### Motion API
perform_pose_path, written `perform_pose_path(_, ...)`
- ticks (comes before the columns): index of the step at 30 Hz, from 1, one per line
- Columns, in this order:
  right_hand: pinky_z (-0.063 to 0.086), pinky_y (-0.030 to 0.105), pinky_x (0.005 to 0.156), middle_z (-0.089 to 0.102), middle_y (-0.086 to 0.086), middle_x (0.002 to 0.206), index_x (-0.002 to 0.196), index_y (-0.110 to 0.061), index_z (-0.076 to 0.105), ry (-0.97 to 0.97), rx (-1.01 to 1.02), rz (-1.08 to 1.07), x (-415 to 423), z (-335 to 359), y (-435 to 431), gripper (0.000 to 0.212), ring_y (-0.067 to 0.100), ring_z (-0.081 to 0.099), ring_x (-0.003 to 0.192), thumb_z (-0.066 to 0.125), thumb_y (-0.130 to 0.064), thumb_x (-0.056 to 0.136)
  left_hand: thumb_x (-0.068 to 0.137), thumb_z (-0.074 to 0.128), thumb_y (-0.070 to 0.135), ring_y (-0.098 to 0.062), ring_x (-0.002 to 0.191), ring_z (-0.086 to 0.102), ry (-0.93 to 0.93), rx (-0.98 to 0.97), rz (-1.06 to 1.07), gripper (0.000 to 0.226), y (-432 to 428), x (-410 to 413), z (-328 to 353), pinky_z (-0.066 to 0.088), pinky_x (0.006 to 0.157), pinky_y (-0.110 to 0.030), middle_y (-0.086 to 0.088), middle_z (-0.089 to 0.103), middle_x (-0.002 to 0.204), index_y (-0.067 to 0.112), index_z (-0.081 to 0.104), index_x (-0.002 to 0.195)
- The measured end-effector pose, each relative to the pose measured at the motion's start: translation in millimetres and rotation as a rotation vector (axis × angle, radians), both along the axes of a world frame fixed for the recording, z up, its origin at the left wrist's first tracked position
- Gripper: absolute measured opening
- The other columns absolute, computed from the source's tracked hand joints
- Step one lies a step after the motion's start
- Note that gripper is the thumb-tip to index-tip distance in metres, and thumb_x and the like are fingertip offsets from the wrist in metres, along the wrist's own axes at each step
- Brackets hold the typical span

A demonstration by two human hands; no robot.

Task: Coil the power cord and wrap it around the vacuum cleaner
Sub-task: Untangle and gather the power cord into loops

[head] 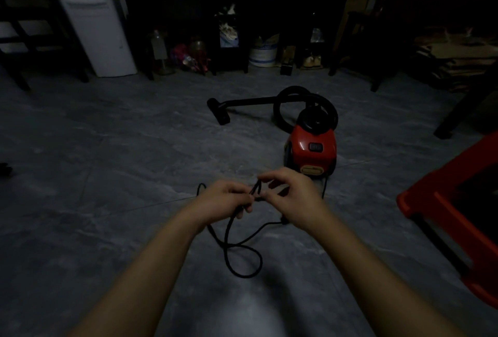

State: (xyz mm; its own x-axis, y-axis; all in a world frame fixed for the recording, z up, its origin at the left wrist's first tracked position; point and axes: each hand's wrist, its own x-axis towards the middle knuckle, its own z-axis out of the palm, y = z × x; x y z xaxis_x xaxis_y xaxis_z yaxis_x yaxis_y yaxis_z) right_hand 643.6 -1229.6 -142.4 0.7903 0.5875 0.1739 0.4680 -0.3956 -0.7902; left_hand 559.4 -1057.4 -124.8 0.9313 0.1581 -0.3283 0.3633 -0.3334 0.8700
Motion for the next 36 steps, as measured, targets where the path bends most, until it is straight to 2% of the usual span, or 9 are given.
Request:
perform_pose_path(3,0.049,0.012,0.075,0.064,-0.014,0.109,0.116,-0.028,0.07,-0.034,-0.047,0.034,-1,0,-2,0.033,0.001,0.062,0.094,0.076,-0.028,0.084,0.094,0.061,0.017,-0.011,0.061,0.056,-0.005,-0.075,-0.039,0.018,3,-1,0,0.041,0.056,-0.019,-0.001,0.068,0.072,0.011,0.078,0.093)
perform_pose_path(6,0.052,0.015,0.075,0.057,-0.015,0.108,0.117,-0.03,0.069,-0.02,-0.062,0.048,1,2,-4,0.038,0.001,0.061,0.092,0.079,-0.031,0.081,0.093,0.062,0.015,-0.011,0.064,0.055,-0.023,-0.119,-0.032,0.02,5,-1,0,0.042,0.06,-0.02,0.002,0.069,0.072,0.02,0.08,0.085)
perform_pose_path(10,0.052,0.021,0.072,0.058,-0.013,0.103,0.099,-0.028,0.067,-0.078,-0.117,0.015,6,2,-6,0.027,0.002,0.058,0.091,0.082,-0.031,0.077,0.091,0.064,0.008,-0.012,0.066,0.057,-0.113,-0.23,0.089,0.016,4,3,2,0.047,0.066,-0.025,-0.004,0.074,0.081,0.012,0.075,0.103)
perform_pose_path(14,0.056,0.027,0.07,0.069,-0.008,0.083,0.089,-0.022,0.07,0.005,-0.015,-0.018,7,4,-6,0.012,0.004,0.065,0.078,0.079,-0.026,0.081,0.092,0.063,0.006,-0.013,0.066,0.062,-0.194,-0.288,0.132,0.014,2,4,2,0.05,0.073,-0.032,-0.009,0.077,0.088,0.007,0.069,0.105)
perform_pose_path(18,0.057,0.027,0.074,0.073,-0.003,0.082,0.092,-0.019,0.076,0.149,0.087,-0.027,8,6,-7,0.006,0.008,0.069,0.078,0.075,-0.021,0.086,0.092,0.065,0.008,-0.015,0.073,0.071,-0.268,-0.211,0.195,0.011,-1,7,-1,0.052,0.075,-0.029,-0.003,0.078,0.089,0.008,0.069,0.102)
perform_pose_path(25,0.058,0.027,0.063,0.072,0.007,0.075,0.087,-0.013,0.074,0.348,0.361,-0.183,12,5,-8,0.007,0.017,0.072,0.065,0.071,-0.008,0.089,0.093,0.066,0.026,-0.014,0.081,0.074,-0.246,-0.123,0.28,0.014,2,12,-18,0.052,0.072,-0.026,0.001,0.078,0.088,0.014,0.073,0.095)
perform_pose_path(28,0.06,0.03,0.066,0.073,0.011,0.075,0.087,-0.011,0.074,0.382,0.461,-0.261,17,4,-11,0.008,0.024,0.073,0.07,0.068,-0.009,0.091,0.093,0.066,0.026,-0.014,0.08,0.074,-0.243,-0.132,0.306,0.017,3,12,-24,0.048,0.063,-0.014,-0.002,0.078,0.086,0.01,0.074,0.09)
perform_pose_path(31,0.058,0.024,0.064,0.073,0.014,0.079,0.089,-0.01,0.073,0.393,0.518,-0.342,17,6,-13,0.008,0.022,0.073,0.071,0.066,-0.009,0.093,0.091,0.068,0.023,-0.013,0.081,0.074,-0.255,-0.122,0.292,0.013,0,13,-25,0.048,0.061,-0.009,-0.003,0.078,0.086,0.011,0.074,0.093)
perform_pose_path(36,0.058,0.025,0.066,0.073,0.017,0.083,0.095,-0.007,0.072,0.409,0.551,-0.399,17,-1,-13,0.008,0.025,0.074,0.075,0.066,-0.011,0.093,0.088,0.072,0.014,-0.023,0.078,0.074,-0.275,-0.082,0.277,0.003,2,17,-30,0.058,0.076,-0.03,-0.008,0.077,0.08,0.012,0.075,0.087)
